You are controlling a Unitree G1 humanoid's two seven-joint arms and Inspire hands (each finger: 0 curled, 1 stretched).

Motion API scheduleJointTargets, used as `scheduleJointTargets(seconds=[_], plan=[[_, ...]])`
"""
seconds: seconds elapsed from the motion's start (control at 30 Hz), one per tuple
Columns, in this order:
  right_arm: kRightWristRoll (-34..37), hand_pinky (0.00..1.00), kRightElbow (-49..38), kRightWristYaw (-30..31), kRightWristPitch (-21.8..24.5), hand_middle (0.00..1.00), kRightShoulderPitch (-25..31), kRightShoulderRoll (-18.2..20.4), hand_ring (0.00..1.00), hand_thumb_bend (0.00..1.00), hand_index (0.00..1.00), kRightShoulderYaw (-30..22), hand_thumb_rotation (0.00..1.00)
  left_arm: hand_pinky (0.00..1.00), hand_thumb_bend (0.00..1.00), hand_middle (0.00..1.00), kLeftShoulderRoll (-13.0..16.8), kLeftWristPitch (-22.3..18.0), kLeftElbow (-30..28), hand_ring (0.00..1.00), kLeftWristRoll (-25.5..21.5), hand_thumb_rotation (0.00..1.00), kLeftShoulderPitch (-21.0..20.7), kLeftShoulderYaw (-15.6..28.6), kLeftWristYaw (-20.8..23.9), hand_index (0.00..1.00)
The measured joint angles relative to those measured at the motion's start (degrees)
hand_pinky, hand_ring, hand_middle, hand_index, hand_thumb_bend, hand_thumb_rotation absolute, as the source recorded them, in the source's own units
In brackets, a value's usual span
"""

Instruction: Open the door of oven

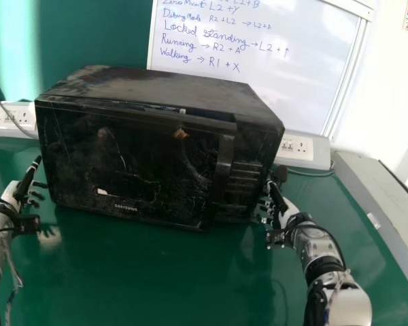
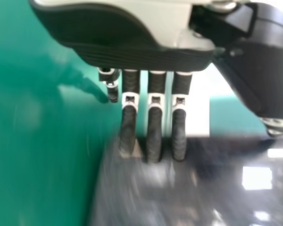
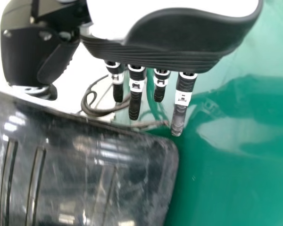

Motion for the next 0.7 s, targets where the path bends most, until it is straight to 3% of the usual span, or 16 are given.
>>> scheduleJointTargets(seconds=[0.13,0.27,0.43,0.53,0.63,0.7], plan=[[1.4,0.61,0.0,-1.18,-1.38,0.98,0.89,0.25,0.81,0.72,0.97,-1.49,0.41,0.77,0.93,1.0,0.39,0.65,-0.03,0.93,-0.84,0.48,0.26,0.93,-3.04,1.0],[1.16,0.58,-0.01,-0.76,-1.83,0.96,1.01,0.18,0.75,0.73,0.99,-0.91,0.47,0.75,1.0,0.99,0.69,0.49,-0.59,0.89,-0.29,0.48,0.51,-0.12,-5.31,0.97],[0.84,0.53,-0.01,0.25,-1.83,0.95,1.08,-0.81,0.74,0.73,1.0,-0.28,0.51,0.62,0.98,0.97,-0.76,-3.68,-3.13,0.85,2.2,0.53,2.15,-4.47,-11.4,0.94],[0.82,0.59,-0.02,0.73,-1.81,0.96,1.09,-1.22,0.76,0.75,1.0,-0.06,0.48,0.57,0.94,0.95,-2.85,-6.4,-7.45,0.82,3.58,0.54,4.12,-7.85,-16.27,0.94],[0.83,0.6,-0.07,0.77,-1.74,0.93,1.07,-1.21,0.74,0.74,1.0,0.18,0.52,0.58,0.99,0.91,-5.42,-9.68,-14.34,0.78,3.5,0.55,6.1,-10.58,-22.71,0.92],[0.82,0.62,-0.22,1.11,-1.74,0.94,0.89,-0.72,0.76,0.72,1.0,0.54,0.52,0.57,1.0,0.9,-7.47,-11.1,-20.44,0.76,3.25,0.56,6.05,-12.08,-24.47,0.91]])
